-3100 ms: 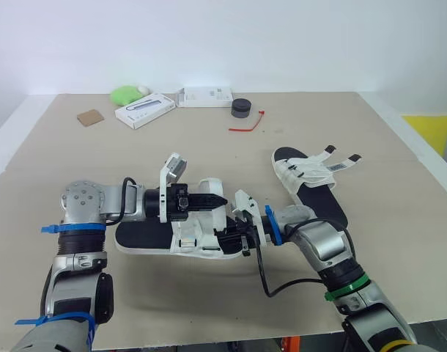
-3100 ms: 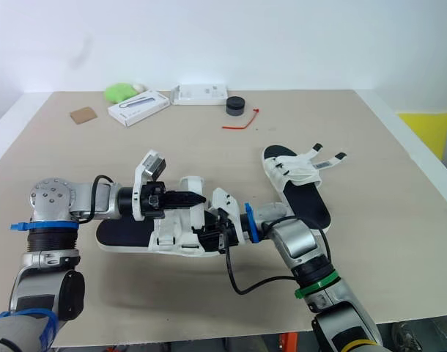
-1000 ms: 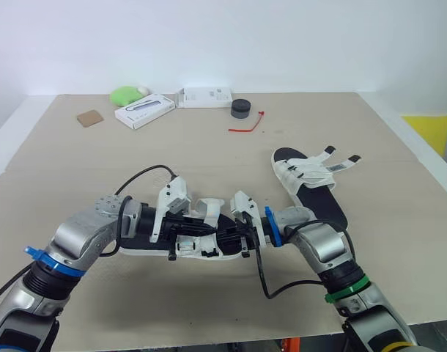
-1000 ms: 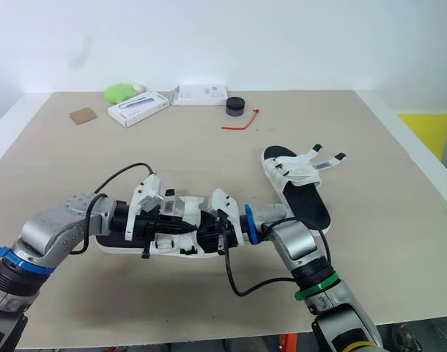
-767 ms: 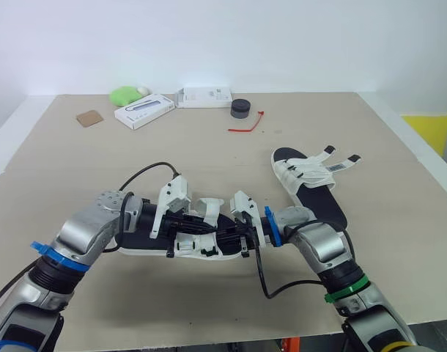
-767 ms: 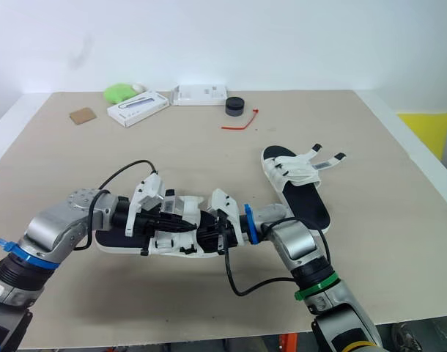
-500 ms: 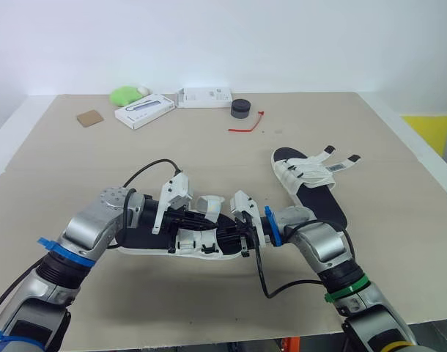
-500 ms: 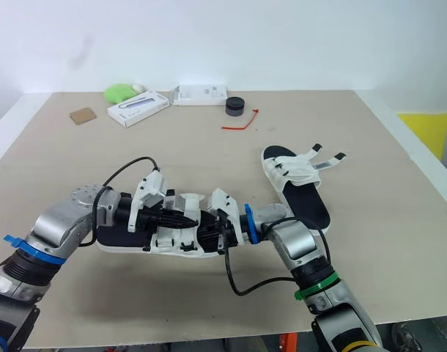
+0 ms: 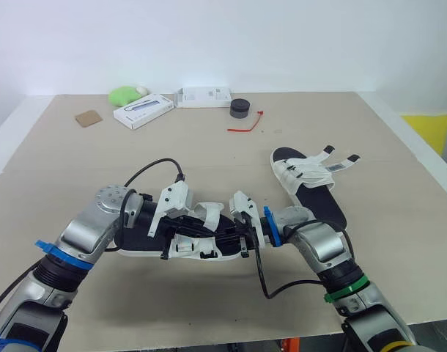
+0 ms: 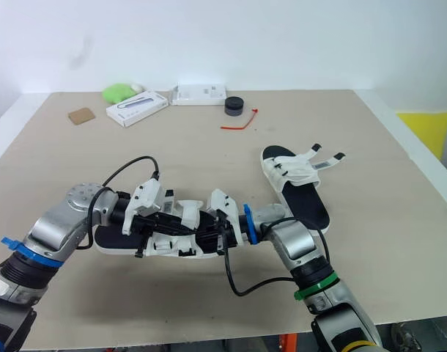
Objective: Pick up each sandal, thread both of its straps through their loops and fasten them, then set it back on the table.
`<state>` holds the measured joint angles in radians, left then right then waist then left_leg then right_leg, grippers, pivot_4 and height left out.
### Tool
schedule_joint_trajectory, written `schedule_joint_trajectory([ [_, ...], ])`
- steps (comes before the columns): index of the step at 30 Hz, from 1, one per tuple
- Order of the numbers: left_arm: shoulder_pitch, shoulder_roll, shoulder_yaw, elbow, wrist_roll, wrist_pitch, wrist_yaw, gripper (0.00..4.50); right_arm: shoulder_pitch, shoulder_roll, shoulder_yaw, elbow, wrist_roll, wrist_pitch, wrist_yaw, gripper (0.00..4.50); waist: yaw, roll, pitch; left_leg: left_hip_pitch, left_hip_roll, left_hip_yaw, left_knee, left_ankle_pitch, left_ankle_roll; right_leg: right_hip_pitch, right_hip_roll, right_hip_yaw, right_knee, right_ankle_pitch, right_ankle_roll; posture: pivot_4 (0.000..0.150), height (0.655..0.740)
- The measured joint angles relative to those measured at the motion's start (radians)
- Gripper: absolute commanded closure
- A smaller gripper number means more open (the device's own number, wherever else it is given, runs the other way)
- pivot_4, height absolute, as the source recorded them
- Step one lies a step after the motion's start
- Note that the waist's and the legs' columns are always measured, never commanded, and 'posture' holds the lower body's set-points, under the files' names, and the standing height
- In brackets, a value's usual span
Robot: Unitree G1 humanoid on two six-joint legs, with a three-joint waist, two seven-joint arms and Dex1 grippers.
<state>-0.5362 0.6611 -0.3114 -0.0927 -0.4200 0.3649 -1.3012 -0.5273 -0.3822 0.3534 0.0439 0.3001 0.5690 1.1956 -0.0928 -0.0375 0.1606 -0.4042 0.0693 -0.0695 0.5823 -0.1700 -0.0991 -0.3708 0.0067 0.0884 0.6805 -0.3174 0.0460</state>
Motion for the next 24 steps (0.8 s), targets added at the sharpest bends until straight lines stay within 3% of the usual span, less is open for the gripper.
schedule_joint_trajectory([
  [14, -0.085, -0.094, -0.006, 0.229, 0.108, -0.293, -0.084, 4.44, 0.002, -0.002, -0.003, 0.002, 0.000, 0.001, -0.008, 4.50, 0.003, 0.001, 0.000, 0.000, 0.000, 0.000, 0.002, 0.000, 0.001, 0.001, 0.000, 0.000, 0.000, 0.001, 0.001, 0.150, 0.7400],
  [24, -0.022, -0.103, 0.029, 0.114, 0.030, -0.072, -0.058, 4.44, 0.003, -0.003, -0.005, 0.001, 0.001, 0.001, -0.008, 4.50, 0.003, 0.001, 0.000, 0.000, 0.000, 0.000, 0.003, 0.000, 0.001, 0.002, 0.000, 0.000, 0.001, 0.001, 0.001, 0.150, 0.7400],
])
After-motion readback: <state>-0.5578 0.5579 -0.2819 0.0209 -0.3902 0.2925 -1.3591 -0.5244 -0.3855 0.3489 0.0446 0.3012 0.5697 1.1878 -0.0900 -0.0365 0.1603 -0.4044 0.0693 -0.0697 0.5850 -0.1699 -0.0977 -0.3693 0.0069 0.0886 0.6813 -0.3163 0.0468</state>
